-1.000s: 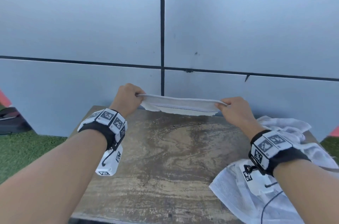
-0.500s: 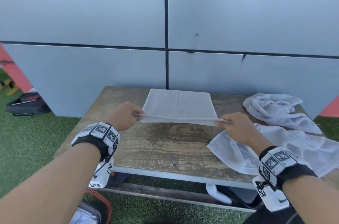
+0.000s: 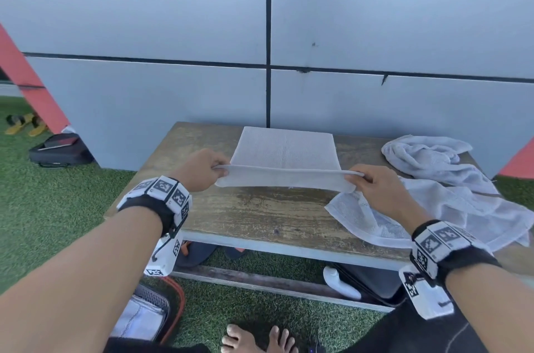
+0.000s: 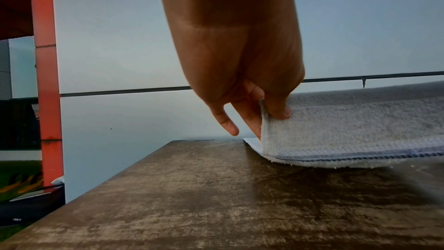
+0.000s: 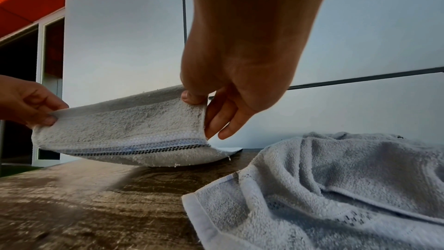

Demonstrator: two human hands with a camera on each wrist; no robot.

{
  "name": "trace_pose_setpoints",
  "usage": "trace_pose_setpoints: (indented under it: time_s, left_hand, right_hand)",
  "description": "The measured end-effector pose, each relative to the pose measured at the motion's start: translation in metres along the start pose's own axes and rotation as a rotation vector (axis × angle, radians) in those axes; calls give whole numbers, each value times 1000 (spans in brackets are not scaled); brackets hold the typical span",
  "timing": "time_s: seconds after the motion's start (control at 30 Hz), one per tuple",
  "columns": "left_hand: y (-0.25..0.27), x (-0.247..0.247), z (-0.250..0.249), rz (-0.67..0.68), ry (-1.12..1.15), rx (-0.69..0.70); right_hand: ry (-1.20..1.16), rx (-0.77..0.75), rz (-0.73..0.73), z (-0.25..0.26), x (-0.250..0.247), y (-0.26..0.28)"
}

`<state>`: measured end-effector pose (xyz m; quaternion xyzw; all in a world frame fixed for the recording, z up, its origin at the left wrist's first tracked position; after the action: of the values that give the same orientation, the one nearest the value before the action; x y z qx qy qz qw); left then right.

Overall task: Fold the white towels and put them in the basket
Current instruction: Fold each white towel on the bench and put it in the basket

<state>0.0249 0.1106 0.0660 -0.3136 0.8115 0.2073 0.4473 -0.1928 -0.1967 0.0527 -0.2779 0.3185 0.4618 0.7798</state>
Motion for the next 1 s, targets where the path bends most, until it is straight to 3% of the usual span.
trace_pose_setpoints:
  time_s: [0.27, 0.43, 0.57, 0.7, 0.8, 0.9, 1.0]
  left_hand:
    - [19, -4, -11, 66, -102, -1]
    - [27, 0, -7, 196, -120, -55]
    - [36, 8, 0, 409, -153, -172]
    - [54, 28, 10, 715, 61, -402]
    - [68, 38, 13, 933, 135, -439]
    - [63, 35, 15, 767, 161, -443]
    - [40, 20, 18, 474, 123, -305]
  right_hand:
    - [-78, -10, 28, 13, -4, 14]
    - [-147, 42, 117, 7, 2, 16]
    - [-248, 228, 394, -10, 21, 16]
    - [-250, 397, 721, -7, 38, 35]
    - [-286, 471, 854, -1, 44, 46]
    - [-267, 446, 771, 3, 43, 40]
    - [-304, 356, 475, 3, 34, 19]
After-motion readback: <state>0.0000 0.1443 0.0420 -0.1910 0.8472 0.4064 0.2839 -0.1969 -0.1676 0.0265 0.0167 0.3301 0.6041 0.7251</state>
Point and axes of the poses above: each hand's wrist, its own y-axis away from the middle knuckle, its own x-axis out of the palm, z = x × y, the point moved 5 cm from there along -y, towards the middle knuckle, and after that the axes turned 3 degrees about x, right-handed, at the moved point
